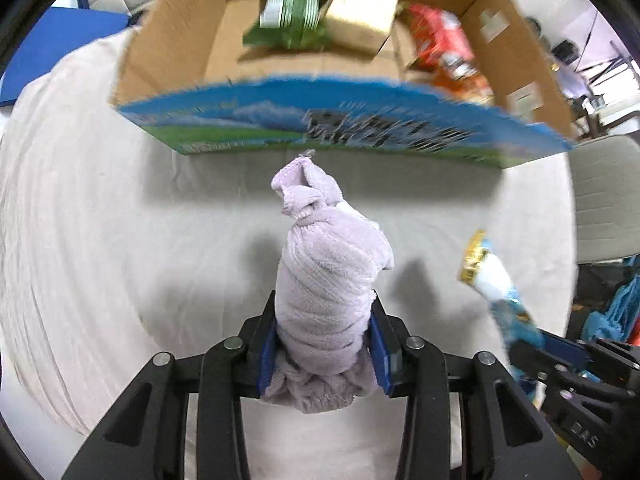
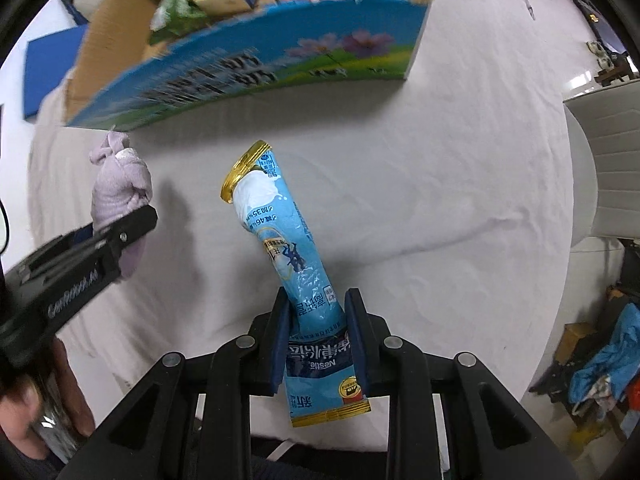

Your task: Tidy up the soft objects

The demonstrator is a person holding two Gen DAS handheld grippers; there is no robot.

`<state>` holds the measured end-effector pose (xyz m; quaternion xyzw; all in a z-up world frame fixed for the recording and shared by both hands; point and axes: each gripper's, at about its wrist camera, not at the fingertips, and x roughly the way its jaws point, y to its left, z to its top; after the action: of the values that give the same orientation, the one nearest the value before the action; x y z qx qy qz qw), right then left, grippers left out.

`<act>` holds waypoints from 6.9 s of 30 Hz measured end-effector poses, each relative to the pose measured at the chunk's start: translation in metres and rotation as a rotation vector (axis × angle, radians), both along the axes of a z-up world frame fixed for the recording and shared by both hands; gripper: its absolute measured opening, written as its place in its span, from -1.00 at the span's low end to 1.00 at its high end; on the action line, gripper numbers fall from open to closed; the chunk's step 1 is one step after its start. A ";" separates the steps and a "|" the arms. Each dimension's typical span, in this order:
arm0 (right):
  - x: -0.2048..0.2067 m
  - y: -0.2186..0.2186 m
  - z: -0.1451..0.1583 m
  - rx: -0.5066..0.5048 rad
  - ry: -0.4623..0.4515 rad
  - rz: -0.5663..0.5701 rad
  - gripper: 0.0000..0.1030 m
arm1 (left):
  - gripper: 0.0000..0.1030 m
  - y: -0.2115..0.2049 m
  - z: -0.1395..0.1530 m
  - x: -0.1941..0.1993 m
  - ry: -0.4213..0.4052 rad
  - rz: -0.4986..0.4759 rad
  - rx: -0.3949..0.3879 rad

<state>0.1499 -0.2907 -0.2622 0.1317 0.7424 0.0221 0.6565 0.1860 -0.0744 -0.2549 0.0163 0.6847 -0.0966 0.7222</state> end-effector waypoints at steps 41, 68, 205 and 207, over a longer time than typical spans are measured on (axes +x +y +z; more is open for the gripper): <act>0.181 0.008 0.056 0.070 -0.202 -0.332 -0.46 | -0.30 0.007 0.076 0.165 -0.112 0.022 -0.106; 0.217 0.030 -0.062 0.038 -0.043 -0.297 -0.16 | -0.26 -0.003 -0.031 0.201 0.145 0.061 -0.029; -0.047 -0.005 0.338 -0.190 -0.686 0.005 1.00 | 0.99 0.027 0.341 -0.075 -0.565 0.130 0.019; -0.047 -0.005 0.338 -0.189 -0.687 0.007 1.00 | 0.99 0.027 0.341 -0.075 -0.565 0.127 0.017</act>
<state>0.1027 -0.2954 0.0755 0.0527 0.4777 -0.0012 0.8769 0.1107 -0.0474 0.0865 0.0057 0.4569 -0.0373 0.8887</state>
